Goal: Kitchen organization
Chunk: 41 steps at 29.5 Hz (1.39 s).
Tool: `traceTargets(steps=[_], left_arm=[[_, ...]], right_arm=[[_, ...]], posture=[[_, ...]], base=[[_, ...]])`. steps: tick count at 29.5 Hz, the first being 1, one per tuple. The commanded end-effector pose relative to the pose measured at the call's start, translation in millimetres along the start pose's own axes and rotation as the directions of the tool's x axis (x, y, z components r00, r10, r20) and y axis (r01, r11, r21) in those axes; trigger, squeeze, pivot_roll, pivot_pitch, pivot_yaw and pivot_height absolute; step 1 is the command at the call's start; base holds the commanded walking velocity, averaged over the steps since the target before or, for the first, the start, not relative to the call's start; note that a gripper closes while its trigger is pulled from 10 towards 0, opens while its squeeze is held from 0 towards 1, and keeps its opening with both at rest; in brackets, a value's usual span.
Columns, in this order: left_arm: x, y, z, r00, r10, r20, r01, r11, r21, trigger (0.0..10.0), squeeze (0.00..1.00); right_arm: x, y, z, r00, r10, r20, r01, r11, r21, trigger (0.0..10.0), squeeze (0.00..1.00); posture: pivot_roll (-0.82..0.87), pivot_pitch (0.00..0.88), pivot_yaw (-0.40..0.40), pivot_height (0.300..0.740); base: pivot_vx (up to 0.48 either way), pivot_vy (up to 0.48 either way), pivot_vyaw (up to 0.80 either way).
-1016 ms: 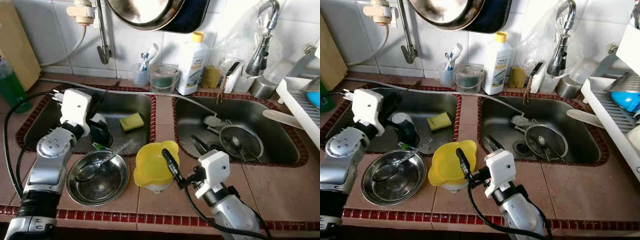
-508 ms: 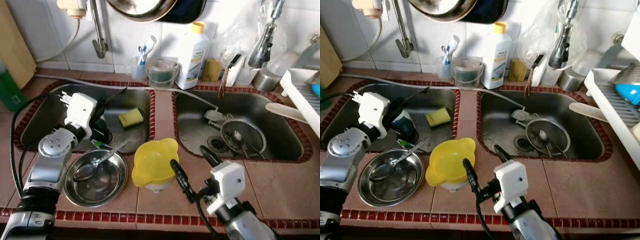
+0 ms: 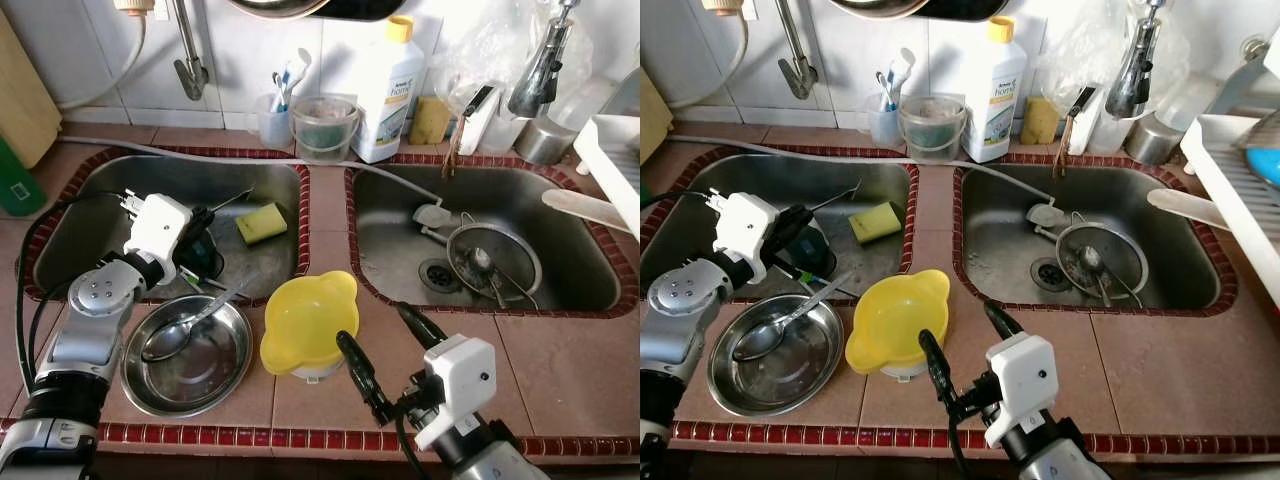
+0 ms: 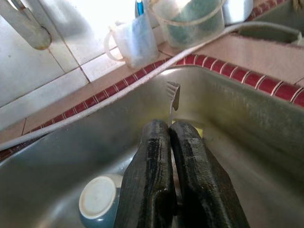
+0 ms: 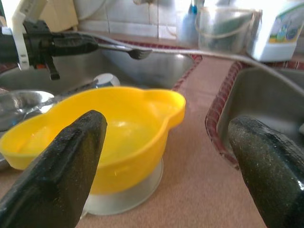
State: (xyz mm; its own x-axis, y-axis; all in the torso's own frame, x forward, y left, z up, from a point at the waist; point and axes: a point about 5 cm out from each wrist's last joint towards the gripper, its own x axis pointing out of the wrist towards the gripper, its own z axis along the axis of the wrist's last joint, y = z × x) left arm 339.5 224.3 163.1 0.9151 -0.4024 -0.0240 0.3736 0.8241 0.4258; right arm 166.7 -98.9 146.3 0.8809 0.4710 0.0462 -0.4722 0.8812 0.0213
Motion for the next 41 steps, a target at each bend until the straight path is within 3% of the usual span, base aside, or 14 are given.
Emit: traceTargets(steps=[1, 12, 15, 20, 21, 22, 23, 26, 27, 28, 41], left_arm=[[1.3, 4.2, 4, 1.0, -0.02, 0.002, 0.02, 0.999, 0.025, 10.0, 0.0], [0.2, 6.3, 4, 0.999, -0.034, -0.002, 0.034, 0.998, 0.046, 10.0, 0.0], [0.1, 24.2, 8, 0.999, -0.034, -0.036, 0.037, 0.995, 0.088, 10.0, 0.0], [-1.6, 29.8, 7, 0.999, -0.018, -0.051, 0.023, 0.996, 0.087, 10.0, 0.0], [-1.8, 30.3, 8, 0.999, -0.019, -0.051, 0.023, 0.996, 0.083, 10.0, 0.63], [-1.9, 30.3, 8, 0.999, -0.02, -0.049, 0.025, 0.996, 0.084, 10.0, 0.63], [-1.9, 30.4, 8, 0.999, -0.02, -0.05, 0.025, 0.996, 0.084, 10.0, 0.89], [-1.7, 30.9, 7, 0.998, -0.024, -0.053, 0.029, 0.996, 0.088, 10.0, 0.87], [-1.9, 30.9, 6, 0.998, -0.029, -0.055, 0.034, 0.996, 0.085, 10.0, 0.9], [-2.1, 30.5, 6, 0.998, -0.031, -0.056, 0.036, 0.996, 0.081, 10.0, 1.0], [-2.7, 29.2, 5, 0.998, -0.039, -0.055, 0.043, 0.996, 0.072, 10.0, 1.0]], right_arm=[[-2.8, 4.9, 4, 1.0, 0.01, 0.007, -0.01, 1.0, 0.014, 10.0, 0.0], [-4.9, 7.6, 4, 1.0, 0.003, 0.001, -0.003, 1.0, 0.025, 10.0, 0.0], [-8.7, 12.4, 5, 1.0, -0.02, 0.003, 0.02, 0.999, 0.048, 10.0, 0.0], [-9.8, 13.6, 6, 1.0, -0.029, 0.002, 0.028, 0.998, 0.057, 10.0, 0.0], [-10.1, 13.9, 6, 1.0, -0.03, 0.001, 0.03, 0.998, 0.059, 10.0, 0.0], [-10.3, 14.1, 6, 1.0, -0.031, 0.0, 0.03, 0.998, 0.059, 10.0, 0.0], [-10.5, 14.2, 6, 1.0, -0.031, 0.0, 0.031, 0.998, 0.06, 10.0, 0.0], [-10.9, 14.5, 6, 0.999, -0.034, -0.002, 0.034, 0.998, 0.061, 10.0, 0.0], [-11.0, 14.7, 6, 0.999, -0.034, -0.003, 0.034, 0.998, 0.061, 10.0, 0.0], [-11.0, 14.8, 6, 0.999, -0.033, -0.004, 0.033, 0.998, 0.062, 10.0, 0.0], [-9.8, 14.6, 6, 1.0, -0.029, -0.004, 0.03, 0.998, 0.061, 10.0, 0.0]], posture=[[-0.29, 0.18, 0.017, 0.74], [-0.29, 0.187, 0.025, 0.74], [-0.28, 0.212, 0.049, 0.74], [-0.28, 0.22, 0.053, 0.74], [-0.28, 0.221, 0.052, 0.74], [-0.28, 0.222, 0.053, 0.74], [-0.28, 0.223, 0.052, 0.74], [-0.28, 0.223, 0.052, 0.74], [-0.28, 0.223, 0.05, 0.74], [-0.27, 0.223, 0.049, 0.74], [-0.27, 0.216, 0.045, 0.74]], base=[[0.0, 0.0, 0.0], [0.0, 0.0, 0.0], [0.0, 0.0, 0.0], [0.0, 0.0, 0.0], [0.0, 0.0, 0.0], [0.0, 0.0, 0.0], [0.0, 0.0, 0.0], [0.0, 0.0, 0.0], [0.0, 0.0, 0.0], [0.0, 0.0, 0.0], [0.0, 0.0, 0.0]])
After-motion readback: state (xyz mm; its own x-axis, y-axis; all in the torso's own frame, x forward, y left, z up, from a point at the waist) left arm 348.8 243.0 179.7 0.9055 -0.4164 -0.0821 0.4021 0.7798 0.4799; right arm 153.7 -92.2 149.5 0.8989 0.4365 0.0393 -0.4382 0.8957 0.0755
